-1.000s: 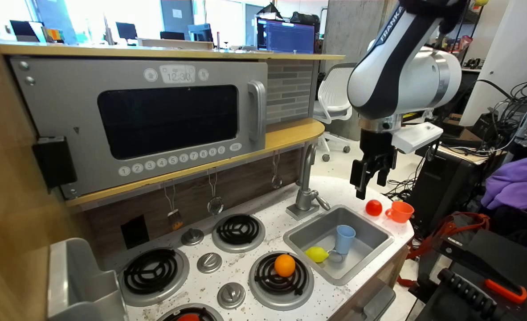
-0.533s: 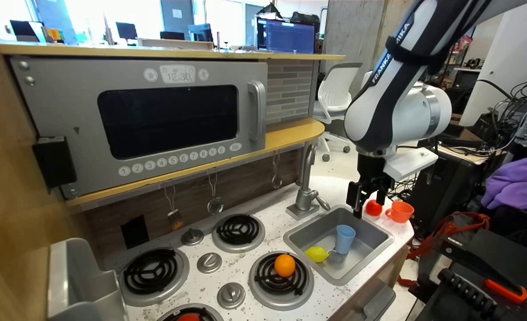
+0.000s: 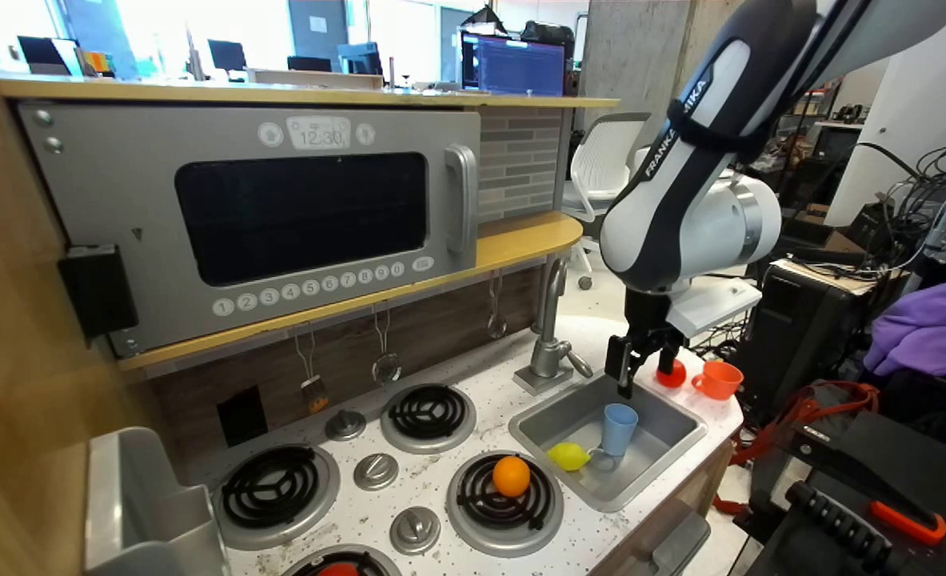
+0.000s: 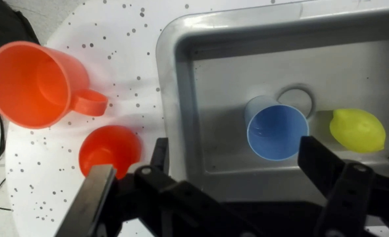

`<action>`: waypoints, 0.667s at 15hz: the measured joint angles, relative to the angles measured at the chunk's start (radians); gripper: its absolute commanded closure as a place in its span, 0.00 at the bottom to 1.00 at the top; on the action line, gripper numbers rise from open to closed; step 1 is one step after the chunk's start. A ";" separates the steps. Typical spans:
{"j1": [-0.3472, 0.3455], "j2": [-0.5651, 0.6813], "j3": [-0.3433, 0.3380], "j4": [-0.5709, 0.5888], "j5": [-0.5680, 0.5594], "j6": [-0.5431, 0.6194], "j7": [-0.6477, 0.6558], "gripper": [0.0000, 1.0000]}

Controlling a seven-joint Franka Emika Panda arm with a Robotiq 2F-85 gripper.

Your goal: Pick up the light blue cup from the sink and put it in the orange cup on the countertop.

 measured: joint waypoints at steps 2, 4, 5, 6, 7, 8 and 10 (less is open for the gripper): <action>0.002 0.018 0.000 0.018 -0.007 0.000 0.000 0.00; 0.004 0.036 -0.005 0.036 -0.027 0.000 0.000 0.00; 0.006 0.045 -0.008 0.046 -0.038 0.000 0.003 0.00; 0.008 0.055 -0.012 0.055 -0.044 0.000 0.004 0.00; 0.010 0.063 -0.015 0.064 -0.052 0.000 0.005 0.00; 0.012 0.071 -0.018 0.073 -0.060 0.000 0.008 0.00; 0.018 0.085 -0.024 0.089 -0.078 0.000 0.012 0.00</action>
